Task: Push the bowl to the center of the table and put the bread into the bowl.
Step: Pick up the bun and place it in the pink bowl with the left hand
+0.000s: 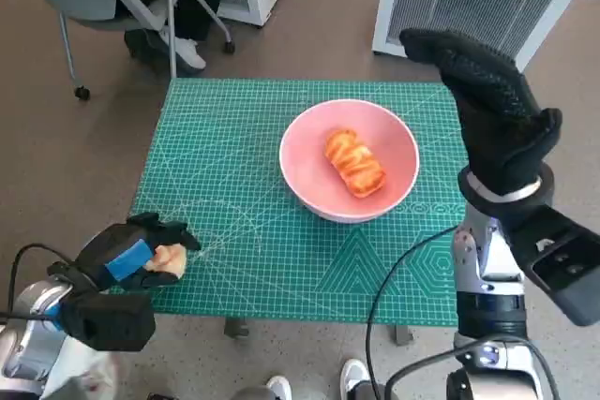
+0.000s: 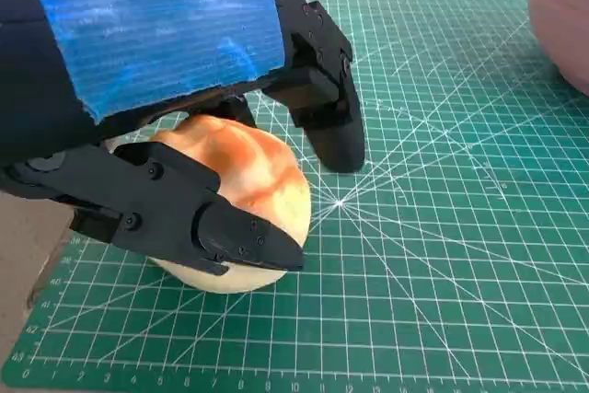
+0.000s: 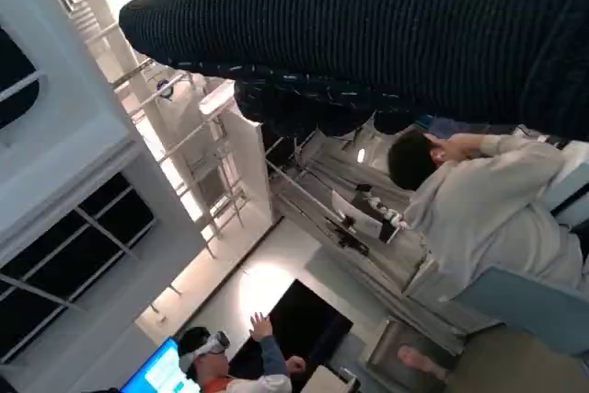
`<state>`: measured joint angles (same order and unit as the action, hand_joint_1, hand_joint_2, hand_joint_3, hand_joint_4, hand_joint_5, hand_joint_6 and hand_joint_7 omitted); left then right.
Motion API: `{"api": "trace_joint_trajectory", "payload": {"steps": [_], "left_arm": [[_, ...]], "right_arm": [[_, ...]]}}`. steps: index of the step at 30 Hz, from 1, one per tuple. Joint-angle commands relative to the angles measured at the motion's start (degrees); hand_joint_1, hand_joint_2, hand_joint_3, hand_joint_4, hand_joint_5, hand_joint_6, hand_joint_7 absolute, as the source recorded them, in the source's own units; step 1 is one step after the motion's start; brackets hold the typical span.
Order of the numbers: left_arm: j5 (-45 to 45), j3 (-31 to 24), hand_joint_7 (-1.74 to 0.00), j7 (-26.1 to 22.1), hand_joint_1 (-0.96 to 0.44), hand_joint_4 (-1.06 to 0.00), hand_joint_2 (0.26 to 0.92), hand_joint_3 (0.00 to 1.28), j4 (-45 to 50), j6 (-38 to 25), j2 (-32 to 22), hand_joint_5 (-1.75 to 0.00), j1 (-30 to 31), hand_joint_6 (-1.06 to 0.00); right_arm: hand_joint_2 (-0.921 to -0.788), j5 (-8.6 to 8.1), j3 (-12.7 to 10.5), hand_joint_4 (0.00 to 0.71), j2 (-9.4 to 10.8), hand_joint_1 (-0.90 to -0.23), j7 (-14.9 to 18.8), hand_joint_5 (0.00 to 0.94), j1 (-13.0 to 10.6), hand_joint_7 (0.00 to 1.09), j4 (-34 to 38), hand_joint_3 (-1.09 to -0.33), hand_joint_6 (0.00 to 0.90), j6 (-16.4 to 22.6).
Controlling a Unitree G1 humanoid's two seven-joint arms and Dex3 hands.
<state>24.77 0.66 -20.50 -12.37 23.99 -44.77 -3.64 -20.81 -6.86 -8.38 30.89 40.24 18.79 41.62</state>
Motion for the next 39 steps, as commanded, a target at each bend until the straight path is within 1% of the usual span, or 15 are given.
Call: {"api": "trace_joint_trajectory", "payload": {"steps": [1,5,10,13,17,22,27,34,39], "left_arm": [[-1.14,-1.32,-1.21,-0.85,0.0,-0.41,0.92,0.21,3.01,-0.87,-1.81,-1.46,-0.77,-0.59],[-2.84,-3.03,-1.21,-2.38,0.0,-0.41,0.92,0.21,6.5,-2.59,-2.6,-1.46,-1.86,-0.59],[-5.39,-5.87,-1.23,-4.11,0.0,-0.42,0.92,0.21,13.28,-6.46,-3.03,-1.44,-4.47,-0.59],[-6.25,-6.99,-1.24,-4.12,0.0,-0.44,0.92,0.19,16.8,-8.18,-2.61,-1.39,-6.62,-0.59],[-6.87,-6.82,-1.27,-3.42,0.0,-0.5,0.92,0.16,19.42,-9.77,-1.14,-1.29,-11.59,-0.6],[-6.31,-4.08,-1.28,-2.22,0.0,-0.53,0.92,0.14,20.4,-11.14,2.27,-1.24,-19.95,-0.61],[-5.15,0.05,-1.27,-1.42,0.0,-0.55,0.92,0.14,19.26,-10.83,6.43,-1.24,-28.24,-0.61],[-4.59,7.23,-1.22,-1.75,0.0,-0.55,0.92,0.13,10.5,-5.04,12.95,-1.29,-40.3,-0.61],[-3.74,11.17,-1.27,-2.24,0.0,-0.57,0.92,0.13,3.1,-2.15,16.81,-1.22,-46.91,-0.6]], "right_arm": [[-0.921,-0.52,-0.32,-0.001,-0.05,-0.562,0.3,0.474,-0.91,0.67,0.49,-0.835,-0.001,-0.34],[-0.921,-0.47,-0.4,-0.001,-0.08,-0.564,0.35,0.475,-0.85,0.67,0.66,-0.832,-0.001,-0.13],[-0.921,-0.63,-0.5,-0.001,-0.19,-0.563,0.57,0.477,-0.64,0.68,0.81,-0.83,-0.001,-0.06],[-0.921,-0.72,-0.59,-0.001,-0.26,-0.563,0.69,0.478,-0.51,0.68,0.92,-0.83,-0.001,-0.05],[-0.921,-0.91,-0.79,-0.001,-0.4,-0.56,0.98,0.479,-0.25,0.68,1.29,-0.83,-0.001,0.03],[-0.921,-1.15,-1.0,-0.001,-0.41,-0.559,1.37,0.48,0.16,0.68,2.06,-0.828,-0.001,0.32],[-0.921,-1.28,-1.11,-0.001,-0.29,-0.559,1.77,0.481,0.56,0.67,2.96,-0.826,-0.001,0.8],[-0.921,-0.76,-1.07,-0.001,-0.17,-0.552,1.91,0.482,1.14,0.66,4.67,-0.827,-0.001,1.95],[-0.921,-0.51,-1.0,-0.001,-0.15,-0.546,1.71,0.482,1.32,0.66,5.28,-0.826,-0.001,2.33]]}}
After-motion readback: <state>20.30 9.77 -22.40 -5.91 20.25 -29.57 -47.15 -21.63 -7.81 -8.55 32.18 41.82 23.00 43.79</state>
